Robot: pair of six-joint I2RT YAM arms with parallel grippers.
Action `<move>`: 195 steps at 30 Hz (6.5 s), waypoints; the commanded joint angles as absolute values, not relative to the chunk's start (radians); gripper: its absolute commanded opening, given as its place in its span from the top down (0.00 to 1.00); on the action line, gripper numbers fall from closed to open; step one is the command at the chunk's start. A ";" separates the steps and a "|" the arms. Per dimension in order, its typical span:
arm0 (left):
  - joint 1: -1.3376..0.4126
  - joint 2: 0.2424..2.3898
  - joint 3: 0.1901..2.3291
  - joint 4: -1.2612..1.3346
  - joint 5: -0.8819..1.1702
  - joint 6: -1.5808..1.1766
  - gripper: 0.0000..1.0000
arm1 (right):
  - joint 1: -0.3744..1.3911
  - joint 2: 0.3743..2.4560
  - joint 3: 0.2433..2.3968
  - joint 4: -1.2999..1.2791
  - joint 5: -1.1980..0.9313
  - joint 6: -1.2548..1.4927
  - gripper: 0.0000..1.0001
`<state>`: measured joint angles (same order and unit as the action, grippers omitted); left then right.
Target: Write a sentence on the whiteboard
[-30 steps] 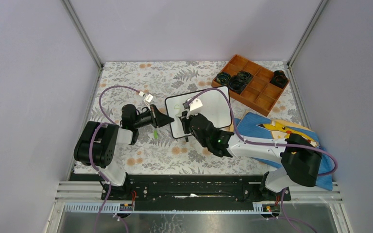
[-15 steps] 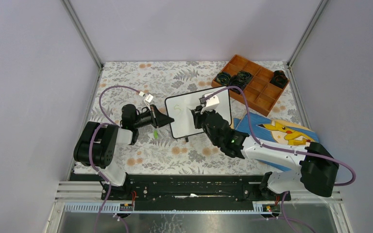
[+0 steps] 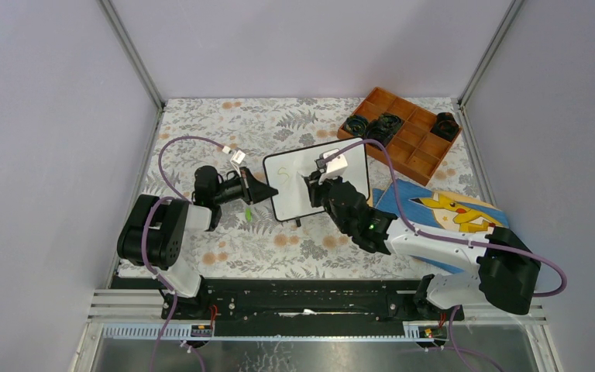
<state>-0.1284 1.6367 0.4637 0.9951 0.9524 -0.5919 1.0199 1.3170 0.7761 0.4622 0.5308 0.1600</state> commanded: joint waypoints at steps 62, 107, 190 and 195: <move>-0.139 1.634 0.479 0.923 0.904 -0.555 1.00 | 1.021 1.418 0.813 0.466 0.558 0.193 1.00; -0.149 1.634 0.482 0.900 0.903 -0.539 1.00 | 0.978 1.421 0.877 0.455 0.575 0.179 1.00; -0.160 1.637 0.488 0.870 0.900 -0.520 1.00 | 0.944 1.362 0.798 0.391 0.542 0.226 1.00; -0.161 1.638 0.488 0.870 0.900 -0.519 1.00 | 0.945 1.350 0.781 0.387 0.529 0.234 1.00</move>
